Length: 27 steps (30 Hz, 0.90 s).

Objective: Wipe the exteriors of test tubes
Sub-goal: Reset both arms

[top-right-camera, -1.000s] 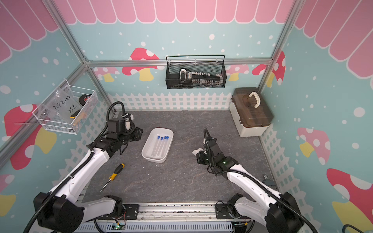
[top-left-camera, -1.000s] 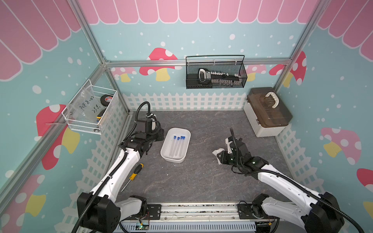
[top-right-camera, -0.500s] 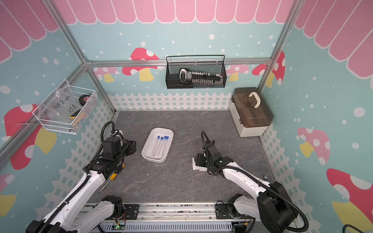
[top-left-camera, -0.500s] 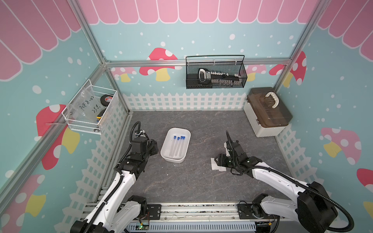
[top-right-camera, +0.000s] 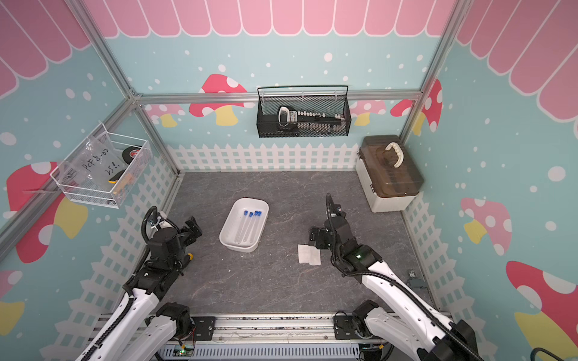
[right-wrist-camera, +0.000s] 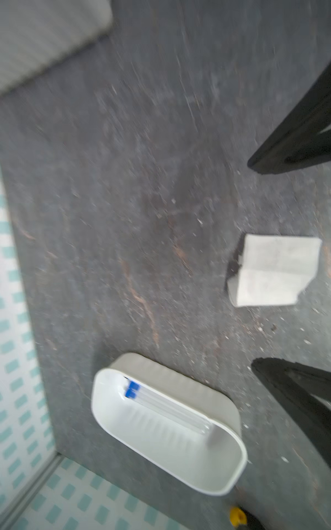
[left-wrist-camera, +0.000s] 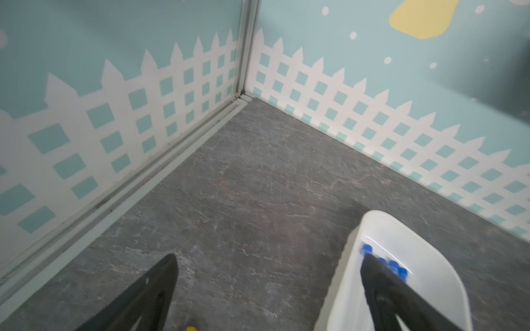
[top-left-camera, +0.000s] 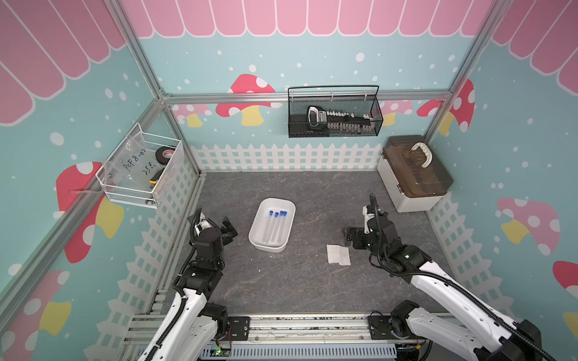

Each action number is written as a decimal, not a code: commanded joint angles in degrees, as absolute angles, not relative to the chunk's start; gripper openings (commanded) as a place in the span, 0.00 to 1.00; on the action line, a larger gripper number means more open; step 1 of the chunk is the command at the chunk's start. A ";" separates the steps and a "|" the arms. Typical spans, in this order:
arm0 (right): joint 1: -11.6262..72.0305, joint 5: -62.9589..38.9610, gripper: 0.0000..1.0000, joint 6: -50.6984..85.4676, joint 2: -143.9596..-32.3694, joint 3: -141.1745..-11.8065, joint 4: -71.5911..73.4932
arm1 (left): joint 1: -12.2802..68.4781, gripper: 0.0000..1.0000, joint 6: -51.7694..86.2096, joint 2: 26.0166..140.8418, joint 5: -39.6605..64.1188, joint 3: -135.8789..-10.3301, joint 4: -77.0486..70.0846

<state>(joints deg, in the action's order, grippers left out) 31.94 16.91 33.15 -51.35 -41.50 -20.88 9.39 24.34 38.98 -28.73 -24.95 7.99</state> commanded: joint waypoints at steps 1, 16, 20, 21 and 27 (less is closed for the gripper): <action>31.19 35.35 0.99 20.59 -46.59 -39.19 -17.45 | 9.05 1.00 18.69 38.53 -34.81 -18.73 -1.40; 22.94 40.29 0.99 0.77 -37.90 -2.98 27.30 | 8.97 1.00 12.27 54.79 -34.99 -12.82 -25.15; 14.90 31.47 0.99 3.48 -41.44 -4.33 28.21 | 7.93 1.00 10.20 62.74 -35.85 -12.42 -38.73; 13.03 29.04 0.99 4.24 -43.32 -5.12 28.48 | 7.23 1.00 10.20 64.70 -34.34 -12.44 -41.37; 6.46 20.54 0.99 4.17 -64.25 -11.50 40.67 | 5.82 1.00 7.20 74.28 -30.35 -14.81 -50.98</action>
<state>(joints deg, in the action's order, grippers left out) 7.79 26.92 4.43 -57.80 -8.27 31.92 6.28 10.41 72.55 -32.45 -12.69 -42.37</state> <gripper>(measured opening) 0.986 0.998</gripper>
